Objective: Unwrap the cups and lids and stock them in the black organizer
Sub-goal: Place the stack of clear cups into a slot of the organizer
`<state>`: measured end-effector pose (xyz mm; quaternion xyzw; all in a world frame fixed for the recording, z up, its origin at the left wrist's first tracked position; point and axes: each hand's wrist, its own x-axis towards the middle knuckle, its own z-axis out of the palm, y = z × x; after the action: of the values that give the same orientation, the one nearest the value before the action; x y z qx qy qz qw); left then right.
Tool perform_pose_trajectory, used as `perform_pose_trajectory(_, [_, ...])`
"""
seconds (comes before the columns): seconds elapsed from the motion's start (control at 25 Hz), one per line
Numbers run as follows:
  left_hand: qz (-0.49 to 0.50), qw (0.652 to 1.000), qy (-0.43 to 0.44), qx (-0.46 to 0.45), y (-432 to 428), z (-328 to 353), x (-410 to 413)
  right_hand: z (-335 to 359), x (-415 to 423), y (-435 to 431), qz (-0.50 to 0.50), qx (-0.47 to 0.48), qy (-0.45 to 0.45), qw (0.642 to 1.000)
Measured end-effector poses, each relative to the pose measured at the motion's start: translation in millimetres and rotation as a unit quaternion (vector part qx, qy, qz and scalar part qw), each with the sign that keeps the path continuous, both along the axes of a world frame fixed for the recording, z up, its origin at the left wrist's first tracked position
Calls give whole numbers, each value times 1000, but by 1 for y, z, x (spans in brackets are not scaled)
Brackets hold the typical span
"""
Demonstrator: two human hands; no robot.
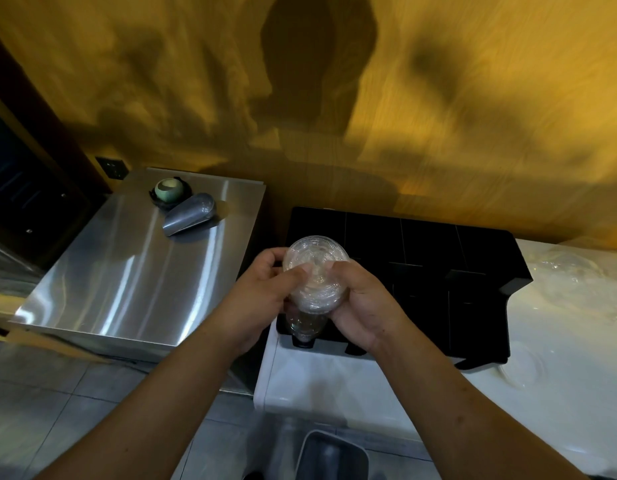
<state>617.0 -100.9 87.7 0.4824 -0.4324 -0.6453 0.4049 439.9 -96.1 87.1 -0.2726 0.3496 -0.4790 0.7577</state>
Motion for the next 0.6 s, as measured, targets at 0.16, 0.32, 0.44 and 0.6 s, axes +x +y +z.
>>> perform_pose_trajectory(0.16, [27,999,-38,3,-4,-10,4,-8,-9,-7,-8,18,152,988])
perform_pose_trajectory(0.32, [51,994,-100,2,8,-34,6,-23,-11,-1,-17,-3,309,951])
perform_pose_trajectory(0.44, [43,989,-142,-24,11,-40,5,-31,-16,1,9,-48,397,916])
perform_pose_trajectory(0.6, [37,983,-174,-47,11,-51,3,-35,-15,4,22,-83,485,870])
